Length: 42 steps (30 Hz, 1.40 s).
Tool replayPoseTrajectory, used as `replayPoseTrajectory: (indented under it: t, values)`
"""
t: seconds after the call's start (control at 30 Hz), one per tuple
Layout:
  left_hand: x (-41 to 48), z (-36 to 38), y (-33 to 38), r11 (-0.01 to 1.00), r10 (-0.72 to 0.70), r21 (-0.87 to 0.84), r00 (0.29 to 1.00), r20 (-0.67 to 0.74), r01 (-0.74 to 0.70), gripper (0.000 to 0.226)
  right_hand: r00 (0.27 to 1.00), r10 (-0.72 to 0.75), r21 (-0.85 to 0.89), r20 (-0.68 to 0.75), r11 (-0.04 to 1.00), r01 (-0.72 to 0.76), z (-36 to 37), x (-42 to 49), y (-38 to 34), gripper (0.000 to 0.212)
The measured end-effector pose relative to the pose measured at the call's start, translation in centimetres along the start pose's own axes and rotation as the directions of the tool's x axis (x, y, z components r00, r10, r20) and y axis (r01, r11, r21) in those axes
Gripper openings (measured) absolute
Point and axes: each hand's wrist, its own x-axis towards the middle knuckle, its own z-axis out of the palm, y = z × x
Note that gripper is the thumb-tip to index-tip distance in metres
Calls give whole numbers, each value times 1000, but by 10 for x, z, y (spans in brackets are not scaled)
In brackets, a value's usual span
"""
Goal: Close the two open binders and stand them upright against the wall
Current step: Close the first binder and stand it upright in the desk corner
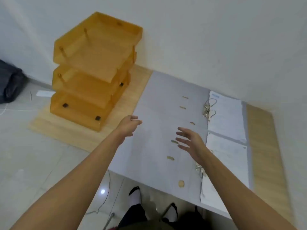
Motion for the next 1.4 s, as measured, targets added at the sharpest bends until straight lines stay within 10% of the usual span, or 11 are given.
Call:
replayPoseTrajectory:
  t: [0.3, 0.5, 0.7, 1.07, 1.4]
  values:
    - [1, -12, -85, 913, -119, 363, 974, -193, 184, 65, 966, 223, -39, 128, 975, -220, 37, -1, 70, 46]
    - [11, -13, -86, 956, -145, 214, 956, -255, 202, 82, 960, 245, -87, 133, 968, -235, 54, -5, 75, 54]
    - [-1, -20, -52, 998, -59, 1, 998, 28, 59, 44, 987, 114, -126, 111, 987, -99, 58, -6, 39, 37]
    - [-42, 59, 65, 930, 166, -367, 847, 506, 36, 67, 986, -69, -153, 151, 984, 93, 27, -34, -53, 51]
    - [-63, 205, 56, 964, 266, -135, 808, 525, -229, 64, 988, -117, -128, 104, 983, 130, -81, -91, -65, 48]
